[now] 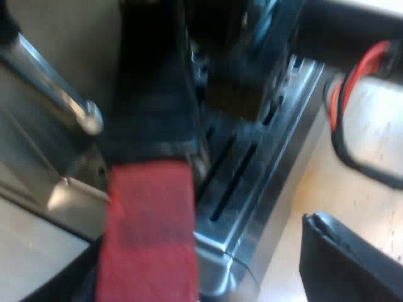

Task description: Put the handle in the coffee machine

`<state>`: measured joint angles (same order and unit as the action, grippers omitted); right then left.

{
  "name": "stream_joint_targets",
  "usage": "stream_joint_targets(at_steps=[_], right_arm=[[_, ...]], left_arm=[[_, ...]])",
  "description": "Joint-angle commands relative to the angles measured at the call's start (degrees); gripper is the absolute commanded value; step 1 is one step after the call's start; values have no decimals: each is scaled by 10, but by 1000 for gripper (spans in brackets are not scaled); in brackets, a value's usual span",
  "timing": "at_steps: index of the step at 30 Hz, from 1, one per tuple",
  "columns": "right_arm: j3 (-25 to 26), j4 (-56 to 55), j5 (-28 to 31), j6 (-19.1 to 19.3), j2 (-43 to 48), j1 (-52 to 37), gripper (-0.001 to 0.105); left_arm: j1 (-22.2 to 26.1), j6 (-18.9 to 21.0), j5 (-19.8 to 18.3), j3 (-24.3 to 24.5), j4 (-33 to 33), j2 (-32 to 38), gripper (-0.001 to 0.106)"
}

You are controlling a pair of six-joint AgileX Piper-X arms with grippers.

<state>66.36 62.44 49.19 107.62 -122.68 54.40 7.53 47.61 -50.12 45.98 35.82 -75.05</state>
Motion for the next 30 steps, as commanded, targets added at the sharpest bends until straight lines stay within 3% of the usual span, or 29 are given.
stream_joint_targets(at_steps=[1, 8, 12, 14, 16, 21, 26, 27, 29, 30], right_arm=[[8, 30, -6, 6, 14, -3, 36], [8, 35, -6, 1, 14, -3, 36], [8, 48, -6, 2, 14, -3, 36], [8, 53, -6, 2, 14, -3, 36], [8, 55, -6, 2, 14, -3, 36], [8, 55, -6, 2, 14, -3, 36], [8, 55, -6, 2, 14, -3, 36], [8, 55, -6, 2, 14, -3, 36], [8, 55, -6, 2, 14, -3, 36], [8, 55, -6, 2, 14, -3, 36]], left_arm=[[0, -3, 7, -5, 1, 9, 57], [29, -1, 40, -5, -1, 9, 57], [93, -1, 40, -5, -11, 9, 57], [123, -1, 25, -3, -15, 9, 57], [160, -3, -13, 1, -15, 9, 57], [191, -1, -49, 17, -14, 9, 56], [193, 1, -54, 48, -10, 11, 36], [189, 7, -50, 59, -10, 12, 20], [183, 30, -37, 65, -10, 12, 4], [179, 36, -38, 67, -10, 12, 1]])
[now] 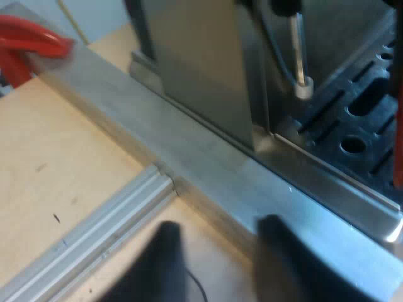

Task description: Put the handle in the coffee machine

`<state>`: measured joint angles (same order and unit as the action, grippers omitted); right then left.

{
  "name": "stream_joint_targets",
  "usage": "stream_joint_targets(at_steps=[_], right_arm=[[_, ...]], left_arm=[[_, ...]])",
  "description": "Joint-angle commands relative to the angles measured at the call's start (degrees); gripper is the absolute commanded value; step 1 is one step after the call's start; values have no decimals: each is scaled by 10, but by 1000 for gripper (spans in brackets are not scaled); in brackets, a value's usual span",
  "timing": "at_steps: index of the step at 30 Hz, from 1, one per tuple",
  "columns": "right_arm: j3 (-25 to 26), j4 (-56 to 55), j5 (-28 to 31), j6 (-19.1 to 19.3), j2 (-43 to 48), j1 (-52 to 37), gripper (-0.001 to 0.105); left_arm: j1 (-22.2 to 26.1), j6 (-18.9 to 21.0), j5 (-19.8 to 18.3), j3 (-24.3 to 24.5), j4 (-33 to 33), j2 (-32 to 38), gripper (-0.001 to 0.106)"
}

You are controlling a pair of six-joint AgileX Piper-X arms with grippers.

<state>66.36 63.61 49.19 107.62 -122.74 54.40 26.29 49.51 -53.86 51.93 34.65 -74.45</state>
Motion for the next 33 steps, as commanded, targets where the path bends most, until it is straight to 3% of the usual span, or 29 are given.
stream_joint_targets(at_steps=[1, 5, 9, 13, 21, 33], right_arm=[[8, 43, -6, 2, 15, -3, 36], [8, 43, -6, 2, 15, -3, 36], [8, 43, -6, 2, 15, -3, 36], [8, 43, -6, 2, 15, -3, 36], [8, 43, -6, 2, 15, -3, 36], [8, 43, -6, 2, 15, -3, 36]], left_arm=[[-15, 17, -1, 7, 2, 6, 1], [-50, 17, 11, 7, 2, 5, 1], [-109, 24, 90, 17, -7, -3, 1], [-143, 37, 132, 48, 5, -27, 1], [-156, 43, 129, 108, 119, -77, 1], [-159, -40, 102, 117, 247, -82, 1]])
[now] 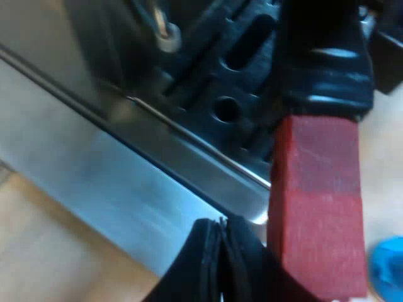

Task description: Put the handle in the coffee machine

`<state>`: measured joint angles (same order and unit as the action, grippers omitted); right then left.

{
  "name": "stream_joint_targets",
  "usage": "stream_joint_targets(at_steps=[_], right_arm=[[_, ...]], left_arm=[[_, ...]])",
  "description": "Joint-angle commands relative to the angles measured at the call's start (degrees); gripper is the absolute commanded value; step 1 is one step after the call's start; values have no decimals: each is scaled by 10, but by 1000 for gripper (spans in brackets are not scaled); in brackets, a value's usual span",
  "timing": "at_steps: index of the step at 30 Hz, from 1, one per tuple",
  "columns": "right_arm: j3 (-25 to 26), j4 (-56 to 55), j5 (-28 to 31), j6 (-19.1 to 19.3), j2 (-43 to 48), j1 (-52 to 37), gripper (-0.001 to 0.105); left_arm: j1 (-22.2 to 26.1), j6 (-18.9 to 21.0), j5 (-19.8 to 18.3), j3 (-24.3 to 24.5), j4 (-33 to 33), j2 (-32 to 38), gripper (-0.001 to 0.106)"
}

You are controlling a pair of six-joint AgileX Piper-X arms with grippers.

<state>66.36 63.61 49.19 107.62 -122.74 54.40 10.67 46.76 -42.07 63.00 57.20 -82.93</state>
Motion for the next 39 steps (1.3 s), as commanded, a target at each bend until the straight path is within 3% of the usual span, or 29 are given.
stream_joint_targets(at_steps=[1, 10, 19, 29, 35, 39], right_arm=[[8, 43, -6, 2, 15, -3, 36], [8, 43, -6, 2, 15, -3, 36], [8, 30, -20, 2, 15, -3, 36], [8, 30, -19, 5, 15, -3, 36], [8, 30, -19, 5, 15, -3, 36], [8, 30, -19, 5, 15, -3, 36]], left_arm=[[-3, -12, -21, 8, 28, 3, 1], [-3, -23, -80, 30, 81, 3, 1], [-3, -95, -101, 27, 165, 3, 1], [-3, -95, -103, 27, 183, 3, 1], [-31, -88, -48, 27, 176, 13, 0], [-72, -34, -7, 27, 130, 19, 0]])
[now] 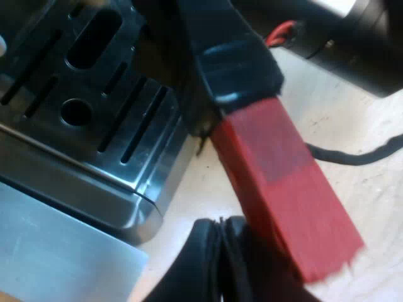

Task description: Put the handle in the coffee machine

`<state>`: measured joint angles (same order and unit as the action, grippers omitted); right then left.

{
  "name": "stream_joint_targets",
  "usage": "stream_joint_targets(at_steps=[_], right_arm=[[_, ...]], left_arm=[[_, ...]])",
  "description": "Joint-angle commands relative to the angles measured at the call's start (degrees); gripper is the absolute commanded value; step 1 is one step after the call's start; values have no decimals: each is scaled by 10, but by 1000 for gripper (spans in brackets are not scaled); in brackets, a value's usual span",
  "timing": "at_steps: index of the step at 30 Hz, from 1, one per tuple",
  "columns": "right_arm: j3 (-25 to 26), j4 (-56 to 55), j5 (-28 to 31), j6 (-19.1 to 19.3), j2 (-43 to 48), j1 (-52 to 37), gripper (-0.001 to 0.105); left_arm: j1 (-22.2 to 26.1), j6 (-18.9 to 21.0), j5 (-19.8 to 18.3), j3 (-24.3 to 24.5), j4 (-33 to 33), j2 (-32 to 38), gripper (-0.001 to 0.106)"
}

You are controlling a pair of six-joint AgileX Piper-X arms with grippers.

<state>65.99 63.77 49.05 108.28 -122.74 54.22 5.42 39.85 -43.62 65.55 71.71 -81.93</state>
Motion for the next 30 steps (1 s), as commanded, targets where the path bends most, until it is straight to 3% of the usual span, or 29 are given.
stream_joint_targets(at_steps=[1, 5, 9, 11, 15, 18, 26, 30], right_arm=[[12, 28, -18, -1, 15, -1, 36], [12, 28, -18, -1, 15, -1, 36], [12, 27, -18, -1, 15, -1, 36], [12, 24, -18, -1, 17, -1, 36], [12, -19, -23, -3, 29, -1, 36], [12, -62, -42, -26, 42, 3, 36], [-26, -218, -94, -112, 96, 8, 36], [-63, -240, -109, -121, 125, 9, 36]], left_arm=[[-27, 47, 12, 2, -23, 12, 0], [-53, 103, 34, 1, -47, 30, 0], [-72, 227, 51, -33, -122, 74, 0], [-84, 261, 83, -66, -169, 98, 0], [-120, 272, 130, -110, -200, 121, 0], [-147, 289, 134, -113, -199, 131, 0], [-157, 318, 129, -113, -189, 135, 0], [-157, 325, 130, -113, -193, 135, 0]])
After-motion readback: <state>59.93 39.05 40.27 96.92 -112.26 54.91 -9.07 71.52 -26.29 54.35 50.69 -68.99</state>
